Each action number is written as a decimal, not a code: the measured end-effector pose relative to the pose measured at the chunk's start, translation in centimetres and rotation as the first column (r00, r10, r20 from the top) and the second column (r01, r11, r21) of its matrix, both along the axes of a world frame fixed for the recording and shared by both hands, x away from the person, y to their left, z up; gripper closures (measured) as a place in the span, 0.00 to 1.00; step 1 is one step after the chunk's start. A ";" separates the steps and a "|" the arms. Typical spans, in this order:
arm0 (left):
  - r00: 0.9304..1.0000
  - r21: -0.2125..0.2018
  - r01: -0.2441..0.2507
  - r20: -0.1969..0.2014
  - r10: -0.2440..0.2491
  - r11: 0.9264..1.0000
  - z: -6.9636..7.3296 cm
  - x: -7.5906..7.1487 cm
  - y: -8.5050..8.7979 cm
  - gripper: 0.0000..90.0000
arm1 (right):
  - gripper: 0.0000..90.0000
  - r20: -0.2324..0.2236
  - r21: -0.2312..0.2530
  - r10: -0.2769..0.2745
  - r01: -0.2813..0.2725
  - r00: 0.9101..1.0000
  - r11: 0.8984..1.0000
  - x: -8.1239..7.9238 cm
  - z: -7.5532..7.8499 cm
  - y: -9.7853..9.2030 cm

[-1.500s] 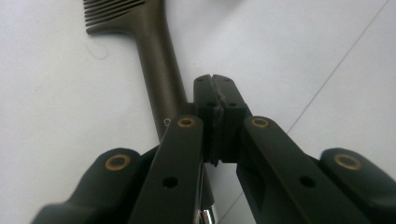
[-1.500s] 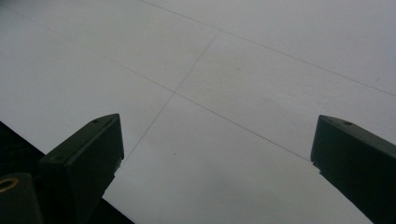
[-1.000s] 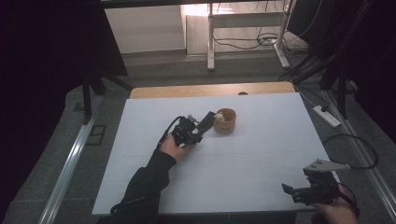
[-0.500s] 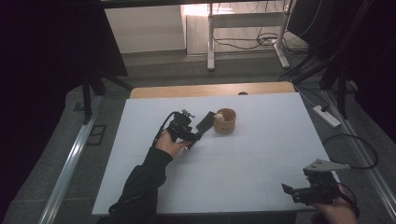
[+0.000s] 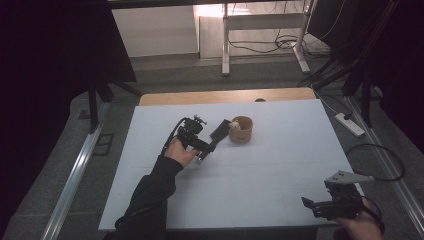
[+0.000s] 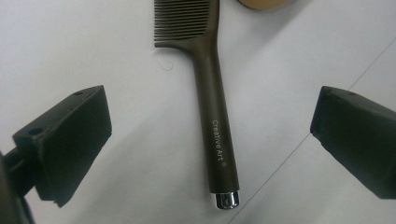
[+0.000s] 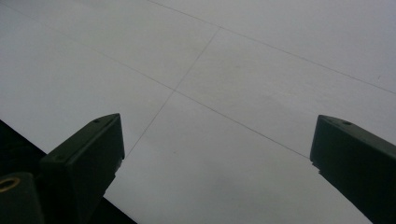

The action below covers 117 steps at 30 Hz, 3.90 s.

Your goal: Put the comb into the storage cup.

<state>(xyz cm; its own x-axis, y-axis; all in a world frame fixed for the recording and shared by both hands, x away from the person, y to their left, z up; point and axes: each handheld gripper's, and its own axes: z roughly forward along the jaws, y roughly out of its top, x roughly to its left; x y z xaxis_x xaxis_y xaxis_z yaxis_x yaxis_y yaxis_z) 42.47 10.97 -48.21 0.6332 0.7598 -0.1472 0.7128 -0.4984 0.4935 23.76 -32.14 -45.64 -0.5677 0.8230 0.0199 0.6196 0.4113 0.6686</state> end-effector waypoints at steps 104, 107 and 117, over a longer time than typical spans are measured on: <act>0.998 -0.018 -0.060 -0.036 0.059 0.998 -1.3 0.2 0.4 0.80 | 0.04 -0.010 -0.015 0.007 -0.007 1.000 1.000 0.0 -0.1 0.1; 0.999 -0.033 -0.048 -0.020 0.047 0.998 -0.9 0.0 0.6 0.80 | 0.04 -0.009 -0.016 0.008 -0.008 1.000 1.000 0.0 -0.1 0.1; 0.999 -0.053 -0.039 0.035 0.041 0.998 0.1 -0.8 1.2 0.80 | 0.04 -0.007 -0.017 0.009 -0.009 1.000 1.000 0.0 -0.1 0.1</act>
<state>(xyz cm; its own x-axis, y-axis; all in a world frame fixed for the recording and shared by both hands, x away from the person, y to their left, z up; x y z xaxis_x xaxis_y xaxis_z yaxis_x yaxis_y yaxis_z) 41.64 12.17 -48.12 0.6080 0.7767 -0.1646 0.7128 -0.4427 0.5439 23.73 -32.00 -45.70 -0.5751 0.8180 0.0095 0.6202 0.4284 0.6572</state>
